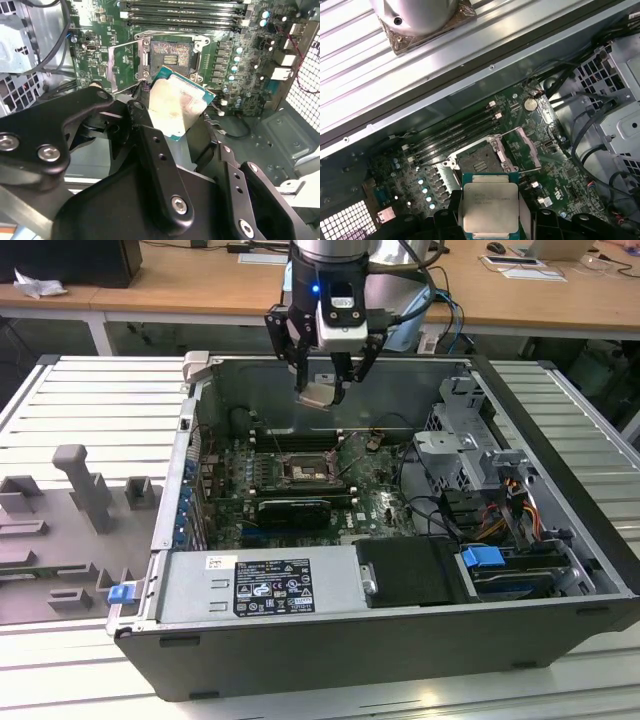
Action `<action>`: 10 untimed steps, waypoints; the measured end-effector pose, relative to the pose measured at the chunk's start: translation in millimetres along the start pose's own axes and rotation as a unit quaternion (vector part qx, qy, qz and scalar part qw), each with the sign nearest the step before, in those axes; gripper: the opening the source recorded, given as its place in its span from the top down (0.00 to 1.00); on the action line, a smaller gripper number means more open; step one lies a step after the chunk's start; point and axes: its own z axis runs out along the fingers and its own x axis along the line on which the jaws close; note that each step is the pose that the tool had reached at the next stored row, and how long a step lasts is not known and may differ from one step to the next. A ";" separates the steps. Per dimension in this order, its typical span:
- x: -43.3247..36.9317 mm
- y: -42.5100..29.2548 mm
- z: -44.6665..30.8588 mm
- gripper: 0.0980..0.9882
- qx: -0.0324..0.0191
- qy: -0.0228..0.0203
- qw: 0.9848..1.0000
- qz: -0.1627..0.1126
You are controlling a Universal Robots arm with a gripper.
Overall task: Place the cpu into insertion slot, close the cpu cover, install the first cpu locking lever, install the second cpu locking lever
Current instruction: 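Place the cpu into insertion slot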
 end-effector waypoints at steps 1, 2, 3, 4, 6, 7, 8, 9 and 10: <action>0.0 -0.1 0.6 0.51 0.000 0.000 1.000 0.003; 0.0 -0.1 1.4 0.51 0.000 -0.001 1.000 0.007; -0.1 -0.2 2.0 0.51 0.000 -0.001 1.000 0.012; -0.1 -0.3 3.0 0.51 0.000 -0.001 1.000 0.020; -0.1 -0.4 4.6 0.51 0.001 0.000 0.999 0.040; -0.1 -0.4 4.9 0.51 0.001 0.000 0.999 0.044; -0.1 -0.5 5.2 0.51 0.001 0.000 0.999 0.048; -0.1 -0.5 5.8 0.51 0.001 0.000 0.999 0.053; -0.1 -0.6 6.3 0.51 0.002 0.000 0.998 0.057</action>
